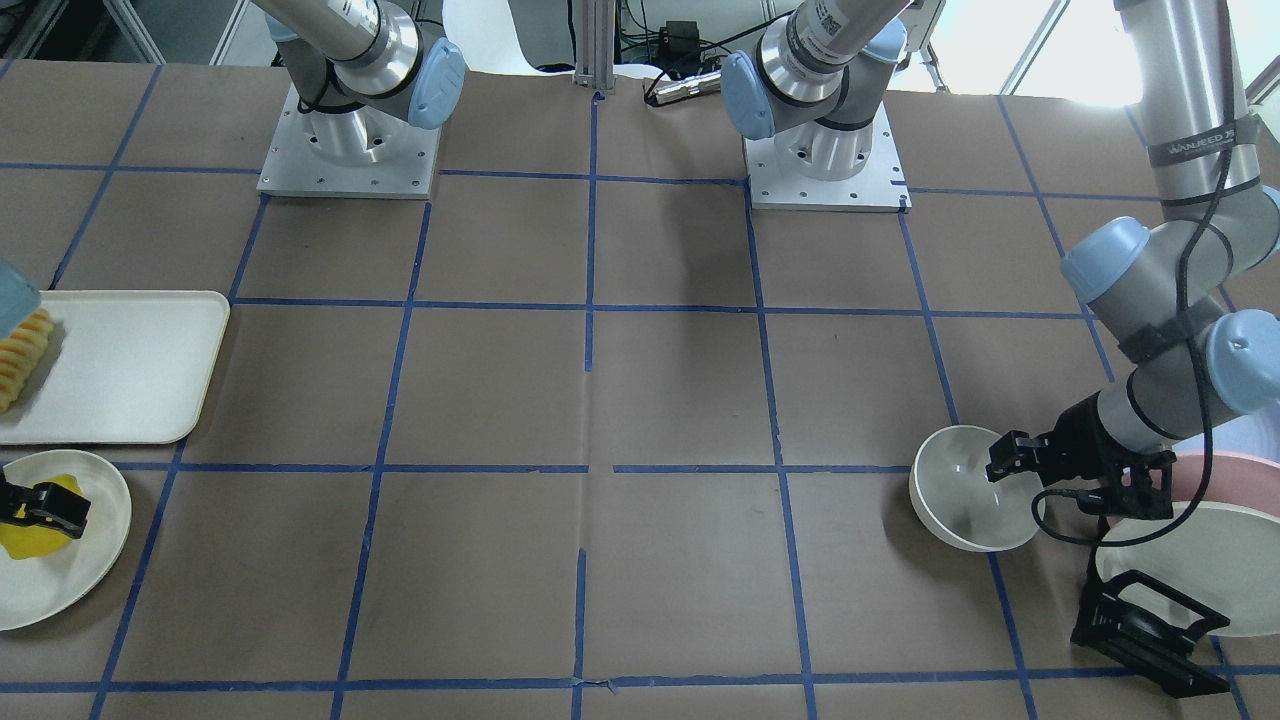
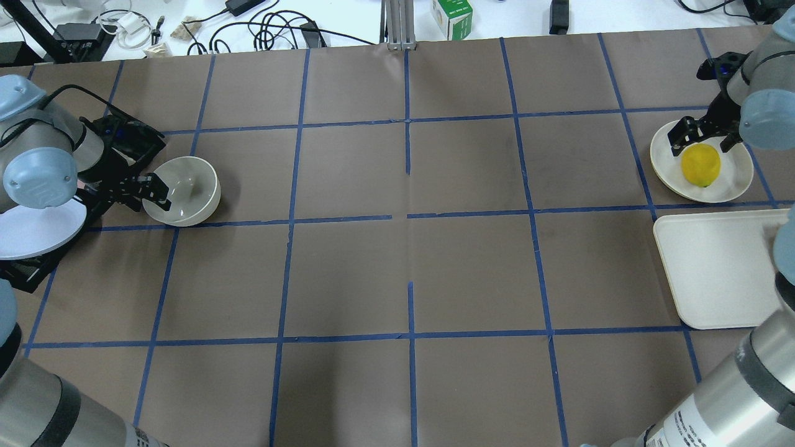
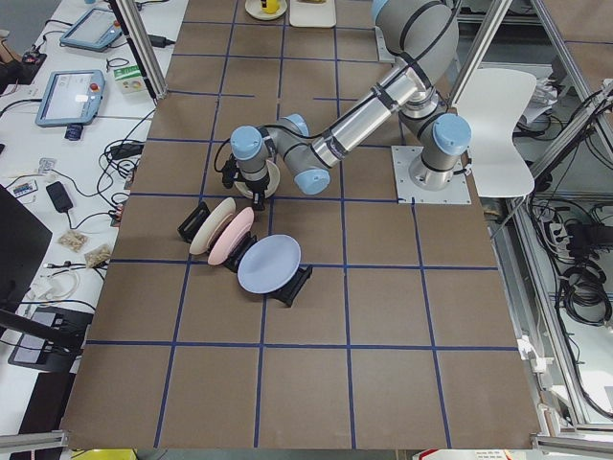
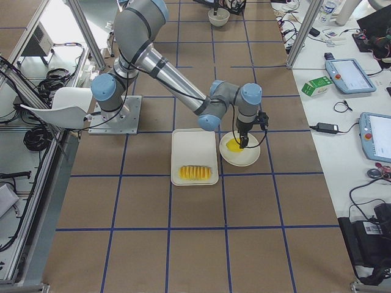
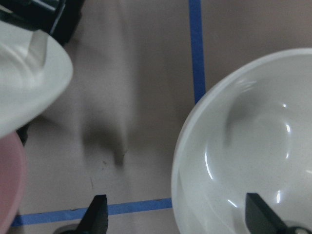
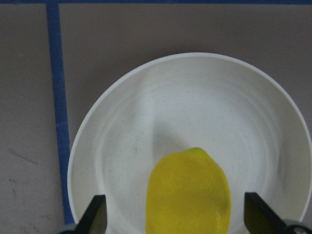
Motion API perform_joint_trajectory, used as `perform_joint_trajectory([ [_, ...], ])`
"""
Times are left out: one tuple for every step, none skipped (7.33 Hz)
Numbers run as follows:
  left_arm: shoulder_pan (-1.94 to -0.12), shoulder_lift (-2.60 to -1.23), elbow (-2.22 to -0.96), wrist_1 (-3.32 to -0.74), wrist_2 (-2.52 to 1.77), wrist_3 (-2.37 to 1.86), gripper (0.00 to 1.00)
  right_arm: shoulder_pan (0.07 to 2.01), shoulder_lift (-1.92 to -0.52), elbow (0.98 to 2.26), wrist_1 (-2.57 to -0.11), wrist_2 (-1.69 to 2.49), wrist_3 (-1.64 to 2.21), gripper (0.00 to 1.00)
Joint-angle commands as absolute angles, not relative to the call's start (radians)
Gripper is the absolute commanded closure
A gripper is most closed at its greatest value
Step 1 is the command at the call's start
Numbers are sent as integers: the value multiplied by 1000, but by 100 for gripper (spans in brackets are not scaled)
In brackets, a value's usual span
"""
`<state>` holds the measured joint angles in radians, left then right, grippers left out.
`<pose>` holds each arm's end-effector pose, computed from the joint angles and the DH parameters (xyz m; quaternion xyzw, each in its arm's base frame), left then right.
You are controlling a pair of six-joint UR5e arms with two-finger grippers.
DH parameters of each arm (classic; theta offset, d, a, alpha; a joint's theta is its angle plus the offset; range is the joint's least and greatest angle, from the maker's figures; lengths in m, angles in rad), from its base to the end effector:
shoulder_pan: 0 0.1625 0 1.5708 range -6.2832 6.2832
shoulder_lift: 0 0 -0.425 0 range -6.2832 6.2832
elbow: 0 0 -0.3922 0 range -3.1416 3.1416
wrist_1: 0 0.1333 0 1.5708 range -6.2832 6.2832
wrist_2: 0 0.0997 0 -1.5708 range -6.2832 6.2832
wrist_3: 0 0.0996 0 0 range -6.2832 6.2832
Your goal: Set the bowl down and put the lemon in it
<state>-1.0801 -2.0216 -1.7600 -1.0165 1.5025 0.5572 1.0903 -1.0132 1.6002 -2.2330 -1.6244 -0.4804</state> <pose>0.1547 -0.5869 0.2033 -0.0317 -0.9980 -0.0200 0.0510 -0.1908 -0.6429 0.2142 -0.0011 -0.9989 0.0209 0.0411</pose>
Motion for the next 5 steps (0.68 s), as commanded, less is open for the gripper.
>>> perform_joint_trajectory([
  [-1081,-2023,-1750,-1014,1499,555,82,1080,-988,1608,-2240,-1629,-491,0],
  [-1083,-2019,-1750,-1014,1493,552,93,1080,-989,1608,-2231,-1623,-488,15],
  [-1085,-2013,-1749,-1019,1486,531,100,1080,-995,1609,-2212,-1626,-476,81],
  [-1089,-2007,-1747,-1022,1488,517,100,1078,-1002,1603,-2179,-1626,-477,100],
  [-1098,-1988,-1747,-1031,1488,490,100,1080,-1024,1594,-2169,-1626,-479,100],
])
